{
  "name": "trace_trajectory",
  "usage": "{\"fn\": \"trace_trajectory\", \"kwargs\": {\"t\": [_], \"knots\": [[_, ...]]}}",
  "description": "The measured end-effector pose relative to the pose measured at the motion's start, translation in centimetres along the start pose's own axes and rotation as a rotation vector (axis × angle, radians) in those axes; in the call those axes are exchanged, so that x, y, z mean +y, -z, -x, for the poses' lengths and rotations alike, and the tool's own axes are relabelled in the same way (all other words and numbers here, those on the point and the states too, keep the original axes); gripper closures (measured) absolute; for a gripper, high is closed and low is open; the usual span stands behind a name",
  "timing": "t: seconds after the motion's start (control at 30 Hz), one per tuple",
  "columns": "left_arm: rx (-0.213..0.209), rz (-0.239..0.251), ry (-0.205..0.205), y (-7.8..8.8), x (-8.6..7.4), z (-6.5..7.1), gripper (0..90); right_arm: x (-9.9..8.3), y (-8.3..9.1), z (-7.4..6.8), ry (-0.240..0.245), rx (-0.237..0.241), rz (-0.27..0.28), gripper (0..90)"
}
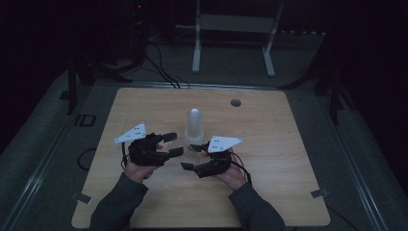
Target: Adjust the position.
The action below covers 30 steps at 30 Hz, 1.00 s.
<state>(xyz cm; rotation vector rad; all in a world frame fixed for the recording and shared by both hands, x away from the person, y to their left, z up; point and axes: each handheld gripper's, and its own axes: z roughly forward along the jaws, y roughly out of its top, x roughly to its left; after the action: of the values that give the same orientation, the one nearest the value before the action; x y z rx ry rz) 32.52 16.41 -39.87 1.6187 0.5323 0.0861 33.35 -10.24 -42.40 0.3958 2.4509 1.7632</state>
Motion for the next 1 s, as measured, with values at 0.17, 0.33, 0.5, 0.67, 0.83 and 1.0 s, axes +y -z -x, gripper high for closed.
{"fn": "trace_trajectory", "kwargs": {"t": [0.17, 0.33, 0.5, 0.67, 0.83, 1.0], "knots": [[0.037, -0.013, -0.019, 0.2, 0.1, 0.0, 28.8, 0.0, 0.1, 0.2, 0.002, -0.028, -0.038, 31.2], [0.068, -0.026, -0.035, 0.5, 0.2, 0.0, 28.4, 0.0, 0.2, 0.4, 0.0, -0.056, -0.073, 31.2], [0.103, -0.033, -0.043, 0.6, 0.2, 0.0, 27.9, -0.3, 0.2, 0.8, -0.011, -0.092, -0.126, 31.6], [0.126, -0.05, -0.058, 0.7, 0.2, 0.0, 27.9, -0.2, 0.3, 1.0, 0.004, -0.13, -0.16, 31.9], [0.137, -0.06, -0.065, 0.7, 0.2, 0.0, 27.8, 0.0, 0.3, 1.1, 0.02, -0.145, -0.19, 31.9], [0.154, -0.075, -0.073, 0.8, 0.1, -0.1, 27.9, 0.3, 0.4, 1.3, 0.031, -0.153, -0.24, 31.9]]}}
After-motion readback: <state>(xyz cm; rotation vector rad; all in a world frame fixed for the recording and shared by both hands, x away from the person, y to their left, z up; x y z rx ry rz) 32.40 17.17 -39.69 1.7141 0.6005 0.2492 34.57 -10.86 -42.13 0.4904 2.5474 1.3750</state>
